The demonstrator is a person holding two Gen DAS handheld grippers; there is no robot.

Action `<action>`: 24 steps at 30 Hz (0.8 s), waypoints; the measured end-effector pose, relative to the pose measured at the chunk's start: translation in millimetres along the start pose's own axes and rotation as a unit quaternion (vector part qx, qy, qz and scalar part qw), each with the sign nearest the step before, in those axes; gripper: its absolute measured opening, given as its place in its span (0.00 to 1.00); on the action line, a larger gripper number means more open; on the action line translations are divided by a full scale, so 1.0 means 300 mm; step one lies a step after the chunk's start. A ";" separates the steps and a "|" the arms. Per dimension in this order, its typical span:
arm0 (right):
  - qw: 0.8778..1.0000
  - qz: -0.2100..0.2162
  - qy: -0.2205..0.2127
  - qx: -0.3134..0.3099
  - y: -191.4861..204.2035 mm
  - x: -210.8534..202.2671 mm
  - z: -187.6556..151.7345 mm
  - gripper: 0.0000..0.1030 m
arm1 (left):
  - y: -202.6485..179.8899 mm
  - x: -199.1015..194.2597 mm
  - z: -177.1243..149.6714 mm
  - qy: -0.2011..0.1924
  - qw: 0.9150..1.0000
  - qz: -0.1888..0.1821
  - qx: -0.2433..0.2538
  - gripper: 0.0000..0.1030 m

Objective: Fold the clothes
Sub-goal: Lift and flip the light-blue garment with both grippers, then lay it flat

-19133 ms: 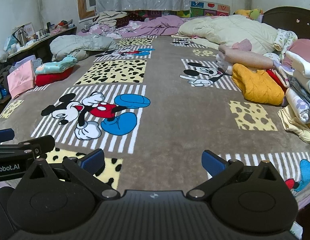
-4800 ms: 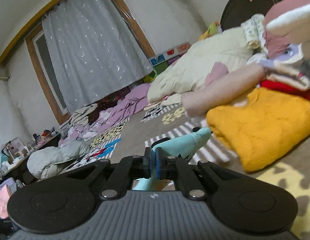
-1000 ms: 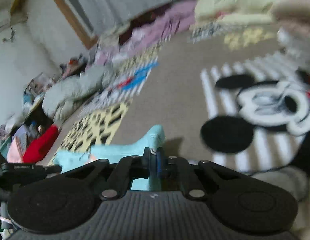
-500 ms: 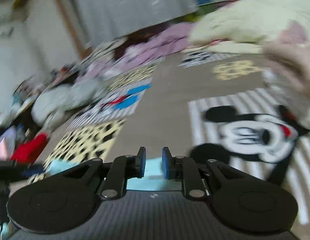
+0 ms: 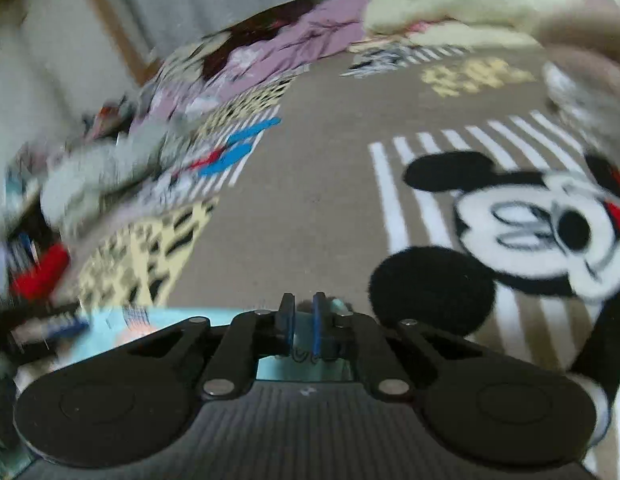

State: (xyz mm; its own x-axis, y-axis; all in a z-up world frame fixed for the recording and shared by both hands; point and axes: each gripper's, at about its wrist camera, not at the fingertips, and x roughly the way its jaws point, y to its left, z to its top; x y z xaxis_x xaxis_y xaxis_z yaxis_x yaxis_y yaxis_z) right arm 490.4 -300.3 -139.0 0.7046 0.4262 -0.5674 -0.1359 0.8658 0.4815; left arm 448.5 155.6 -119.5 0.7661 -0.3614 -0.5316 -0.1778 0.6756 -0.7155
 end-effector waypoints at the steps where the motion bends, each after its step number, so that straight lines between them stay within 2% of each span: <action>1: 1.000 0.002 -0.010 0.004 -0.001 -0.023 -0.001 0.10 | -0.001 -0.030 -0.009 -0.005 1.000 0.001 0.005 0.45; 3: 1.000 0.000 -0.021 -0.008 0.014 -0.078 -0.015 0.17 | 0.007 -0.097 -0.043 -0.008 1.000 -0.005 0.009 0.46; 7: 0.999 0.014 -0.018 -0.043 0.085 -0.218 -0.107 0.19 | 0.008 -0.239 -0.147 -0.008 1.000 -0.010 0.028 0.46; 11: 0.996 0.036 -0.008 -0.082 0.186 -0.353 -0.266 0.20 | -0.052 -0.383 -0.321 -0.004 0.995 0.006 0.101 0.46; 14: 0.991 0.044 0.000 -0.126 0.280 -0.433 -0.408 0.22 | -0.112 -0.487 -0.493 -0.012 0.981 0.042 0.187 0.47; 16: 0.987 0.050 0.005 -0.155 0.342 -0.486 -0.503 0.29 | -0.138 -0.540 -0.620 -0.017 0.965 0.080 0.250 0.47; 19: 0.978 0.058 0.013 -0.198 0.436 -0.566 -0.645 0.30 | -0.140 -0.588 -0.802 -0.002 0.939 0.104 0.329 0.47; 21: 0.972 0.063 0.018 -0.227 0.499 -0.619 -0.740 0.30 | -0.128 -0.592 -0.916 -0.002 0.908 0.134 0.396 0.48; 23: 0.961 0.047 0.037 -0.269 0.545 -0.646 -0.837 0.30 | -0.135 -0.617 -1.004 -0.014 0.874 0.162 0.458 0.48; 24: 0.952 0.035 0.037 -0.300 0.564 -0.666 -0.889 0.30 | -0.153 -0.635 -1.024 -0.024 0.866 0.171 0.470 0.48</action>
State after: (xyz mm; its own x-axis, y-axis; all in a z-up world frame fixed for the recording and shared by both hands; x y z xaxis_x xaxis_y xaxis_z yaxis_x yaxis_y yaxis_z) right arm 140.7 -169.1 -122.3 0.6309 0.4859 -0.6048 -0.5702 0.8190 0.0632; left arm 120.8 -4.0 -124.6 0.7969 -0.0252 -0.6036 0.1647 0.9703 0.1770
